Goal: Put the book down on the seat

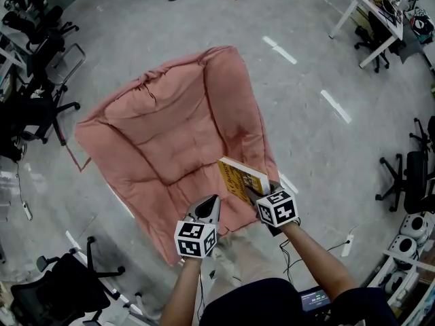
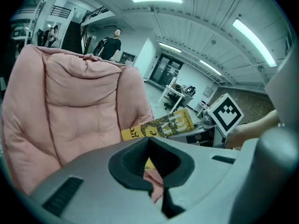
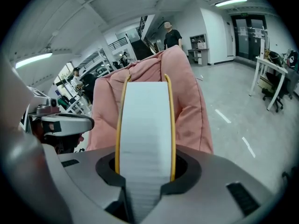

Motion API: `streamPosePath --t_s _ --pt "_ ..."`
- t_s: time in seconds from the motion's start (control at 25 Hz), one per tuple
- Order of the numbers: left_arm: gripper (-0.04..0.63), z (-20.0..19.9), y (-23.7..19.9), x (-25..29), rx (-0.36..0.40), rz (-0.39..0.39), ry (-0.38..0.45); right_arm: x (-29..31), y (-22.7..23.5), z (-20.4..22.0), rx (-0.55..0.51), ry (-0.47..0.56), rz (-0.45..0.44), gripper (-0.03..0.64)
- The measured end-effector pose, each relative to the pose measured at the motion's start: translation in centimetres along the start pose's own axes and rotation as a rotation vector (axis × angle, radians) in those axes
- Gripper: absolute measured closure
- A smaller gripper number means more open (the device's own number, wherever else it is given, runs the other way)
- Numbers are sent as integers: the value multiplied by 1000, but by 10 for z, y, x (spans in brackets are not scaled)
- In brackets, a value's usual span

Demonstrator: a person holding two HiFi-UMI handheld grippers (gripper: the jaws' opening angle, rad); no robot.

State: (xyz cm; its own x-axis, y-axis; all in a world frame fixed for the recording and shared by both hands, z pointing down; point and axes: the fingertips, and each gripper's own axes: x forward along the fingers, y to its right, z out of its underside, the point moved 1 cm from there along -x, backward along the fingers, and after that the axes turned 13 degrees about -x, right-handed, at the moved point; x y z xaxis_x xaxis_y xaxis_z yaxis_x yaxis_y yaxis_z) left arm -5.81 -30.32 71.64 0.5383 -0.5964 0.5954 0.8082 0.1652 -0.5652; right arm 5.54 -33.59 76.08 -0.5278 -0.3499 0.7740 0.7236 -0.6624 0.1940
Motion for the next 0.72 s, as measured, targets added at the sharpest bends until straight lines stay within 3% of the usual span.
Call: streamPosePath --t_s 0.72 --pt "591 16 -7 24 -16 -1 -41 40 25 30 33 -112 4 465"
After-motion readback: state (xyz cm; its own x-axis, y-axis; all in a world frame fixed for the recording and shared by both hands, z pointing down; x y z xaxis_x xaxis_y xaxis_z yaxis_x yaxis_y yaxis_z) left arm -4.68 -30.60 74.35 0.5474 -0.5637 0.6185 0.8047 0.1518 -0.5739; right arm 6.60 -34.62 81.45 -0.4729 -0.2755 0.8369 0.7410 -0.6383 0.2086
